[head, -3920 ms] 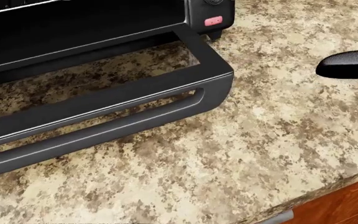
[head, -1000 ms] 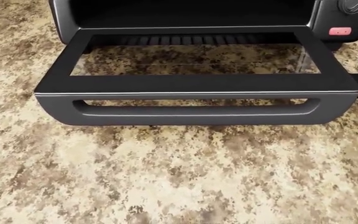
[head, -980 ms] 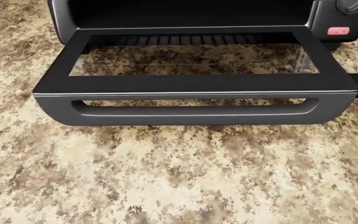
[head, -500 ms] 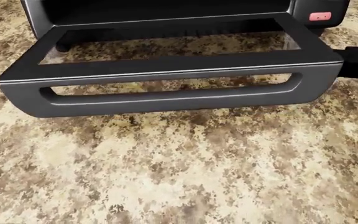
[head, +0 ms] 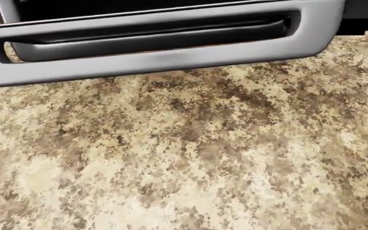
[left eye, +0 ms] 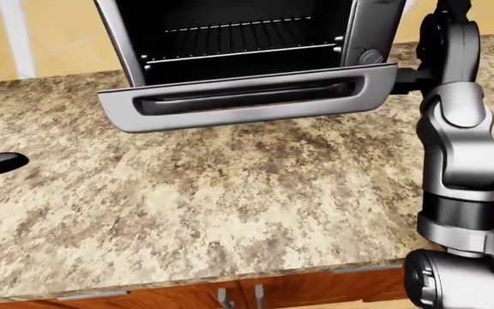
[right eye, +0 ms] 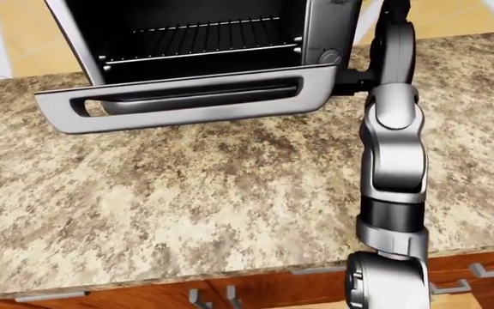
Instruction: Close the toaster oven door.
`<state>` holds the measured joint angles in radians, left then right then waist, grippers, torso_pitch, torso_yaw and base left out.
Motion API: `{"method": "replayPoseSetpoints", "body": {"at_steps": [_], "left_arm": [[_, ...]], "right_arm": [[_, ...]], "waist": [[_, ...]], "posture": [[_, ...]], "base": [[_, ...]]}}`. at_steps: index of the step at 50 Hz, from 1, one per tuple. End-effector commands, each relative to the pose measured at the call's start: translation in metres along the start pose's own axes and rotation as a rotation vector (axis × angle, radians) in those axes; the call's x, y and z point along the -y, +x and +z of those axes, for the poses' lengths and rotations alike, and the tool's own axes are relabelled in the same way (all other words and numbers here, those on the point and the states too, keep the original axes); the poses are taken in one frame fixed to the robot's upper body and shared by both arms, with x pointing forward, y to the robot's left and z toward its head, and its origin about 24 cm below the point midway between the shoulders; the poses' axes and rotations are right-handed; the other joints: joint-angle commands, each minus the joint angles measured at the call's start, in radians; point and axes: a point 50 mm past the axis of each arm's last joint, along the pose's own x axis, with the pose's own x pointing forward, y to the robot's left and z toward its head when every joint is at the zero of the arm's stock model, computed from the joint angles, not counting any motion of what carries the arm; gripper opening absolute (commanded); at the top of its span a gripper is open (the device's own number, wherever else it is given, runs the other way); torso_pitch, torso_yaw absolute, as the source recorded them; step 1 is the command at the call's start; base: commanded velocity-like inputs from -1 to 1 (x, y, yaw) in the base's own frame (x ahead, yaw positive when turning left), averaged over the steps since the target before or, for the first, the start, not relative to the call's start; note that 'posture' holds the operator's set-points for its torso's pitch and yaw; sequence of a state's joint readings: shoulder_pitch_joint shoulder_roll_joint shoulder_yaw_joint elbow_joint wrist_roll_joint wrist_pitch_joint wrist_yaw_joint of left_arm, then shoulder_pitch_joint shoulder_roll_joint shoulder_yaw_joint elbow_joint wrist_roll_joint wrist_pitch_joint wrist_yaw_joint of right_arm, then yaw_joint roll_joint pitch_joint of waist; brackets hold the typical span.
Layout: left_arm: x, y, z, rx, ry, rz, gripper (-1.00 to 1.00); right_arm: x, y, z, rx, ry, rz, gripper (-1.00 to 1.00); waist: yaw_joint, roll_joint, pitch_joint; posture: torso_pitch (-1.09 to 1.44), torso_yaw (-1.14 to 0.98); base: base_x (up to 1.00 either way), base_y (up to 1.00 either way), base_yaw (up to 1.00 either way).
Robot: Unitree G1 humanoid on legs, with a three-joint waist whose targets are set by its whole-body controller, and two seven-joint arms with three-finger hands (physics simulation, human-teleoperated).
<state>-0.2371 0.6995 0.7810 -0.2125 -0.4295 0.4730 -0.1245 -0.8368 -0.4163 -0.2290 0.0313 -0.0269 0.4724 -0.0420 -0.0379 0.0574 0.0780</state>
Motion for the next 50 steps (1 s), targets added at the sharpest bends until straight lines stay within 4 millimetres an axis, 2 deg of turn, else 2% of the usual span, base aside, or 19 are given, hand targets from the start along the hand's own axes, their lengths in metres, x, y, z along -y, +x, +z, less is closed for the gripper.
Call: {"method": "replayPoseSetpoints", "body": {"at_steps": [1, 21, 29, 42, 50], "left_arm": [[-0.003, 0.0, 0.02, 0.093, 0.025, 0.009, 1.0], [-0.004, 0.001, 0.021, 0.094, 0.022, 0.013, 1.0], [-0.005, 0.001, 0.021, 0.089, 0.019, 0.018, 1.0], [-0.005, 0.0, 0.019, 0.083, 0.019, 0.019, 1.0], [-0.001, -0.01, 0.017, 0.069, 0.031, -0.009, 1.0]], "right_arm": [[-0.018, -0.003, 0.046, 0.223, 0.042, 0.08, 1.0], [-0.04, 0.004, 0.068, 0.258, 0.063, 0.116, 1.0], [-0.041, 0.022, 0.076, 0.275, 0.055, 0.087, 1.0], [-0.048, 0.041, 0.082, 0.291, 0.031, 0.104, 1.0], [-0.05, 0.051, 0.086, 0.295, 0.023, 0.1, 1.0]], "waist": [[0.014, -0.01, -0.035], [0.006, 0.004, -0.025], [-0.001, 0.008, -0.023], [0.001, 0.001, -0.021], [0.001, 0.0, -0.018]], "posture": [[0.0, 0.0], [0.0, 0.0], [0.0, 0.0], [0.0, 0.0], [0.0, 0.0]], "base": [[0.0, 0.0, 0.0], [0.0, 0.0, 0.0], [0.0, 0.0, 0.0], [0.0, 0.0, 0.0], [0.0, 0.0, 0.0]]}}
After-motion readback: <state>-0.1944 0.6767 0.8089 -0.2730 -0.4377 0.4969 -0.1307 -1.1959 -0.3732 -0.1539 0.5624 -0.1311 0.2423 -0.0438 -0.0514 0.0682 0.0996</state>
